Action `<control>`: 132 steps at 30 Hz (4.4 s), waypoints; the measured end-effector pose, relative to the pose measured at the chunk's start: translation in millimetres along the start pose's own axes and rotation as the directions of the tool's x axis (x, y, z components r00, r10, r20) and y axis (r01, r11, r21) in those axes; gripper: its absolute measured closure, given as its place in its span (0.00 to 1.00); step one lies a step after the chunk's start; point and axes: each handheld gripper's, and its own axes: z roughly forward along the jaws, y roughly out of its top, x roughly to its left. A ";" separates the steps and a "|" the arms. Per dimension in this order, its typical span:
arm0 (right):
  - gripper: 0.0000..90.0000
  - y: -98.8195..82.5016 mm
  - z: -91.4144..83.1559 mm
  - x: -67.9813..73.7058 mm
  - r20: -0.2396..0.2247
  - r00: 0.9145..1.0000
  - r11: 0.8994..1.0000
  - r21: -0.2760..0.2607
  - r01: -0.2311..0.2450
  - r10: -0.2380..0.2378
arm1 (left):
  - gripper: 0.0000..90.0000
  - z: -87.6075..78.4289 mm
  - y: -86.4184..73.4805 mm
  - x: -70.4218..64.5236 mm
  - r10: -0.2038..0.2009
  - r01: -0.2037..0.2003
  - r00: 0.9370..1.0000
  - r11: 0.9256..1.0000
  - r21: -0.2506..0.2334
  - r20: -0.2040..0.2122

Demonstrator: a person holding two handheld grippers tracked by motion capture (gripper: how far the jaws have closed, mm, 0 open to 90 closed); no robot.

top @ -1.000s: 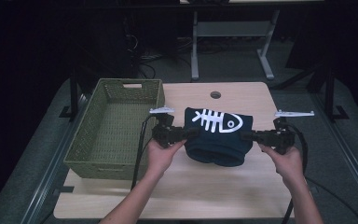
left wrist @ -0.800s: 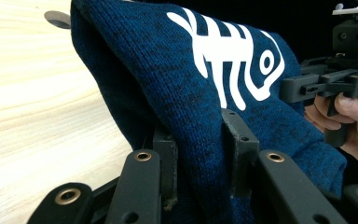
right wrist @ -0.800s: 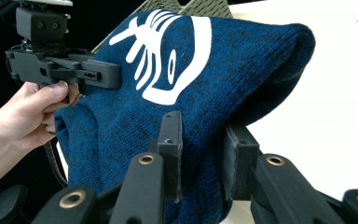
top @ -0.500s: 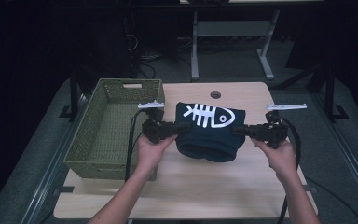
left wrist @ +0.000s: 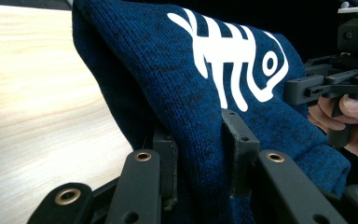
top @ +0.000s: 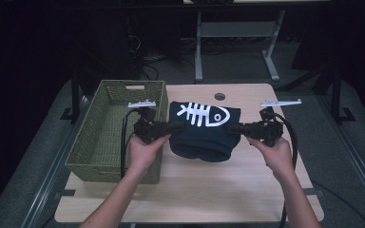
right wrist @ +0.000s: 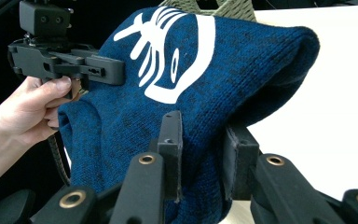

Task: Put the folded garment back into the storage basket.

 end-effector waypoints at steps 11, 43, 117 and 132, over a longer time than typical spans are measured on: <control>0.80 13.5 20.0 11.4 -0.026 1.000 1.000 0.011 0.014 -0.013 | 0.79 -22.7 3.8 8.2 0.003 -0.003 1.000 1.000 -0.017 -0.031; 0.80 41.3 70.9 39.8 -0.081 0.996 0.998 0.028 0.050 -0.047 | 0.79 -74.0 10.6 34.7 -0.027 0.023 0.995 0.999 -0.044 -0.098; 0.80 64.9 207.8 96.3 -0.195 0.980 0.993 0.097 0.068 -0.048 | 0.78 -179.5 -14.3 115.4 -0.161 0.143 0.958 0.986 -0.091 -0.238; 0.80 62.9 227.3 95.3 -0.182 0.982 0.992 0.113 0.063 -0.042 | 0.77 -181.3 -18.9 136.8 -0.179 0.168 0.956 0.984 -0.067 -0.232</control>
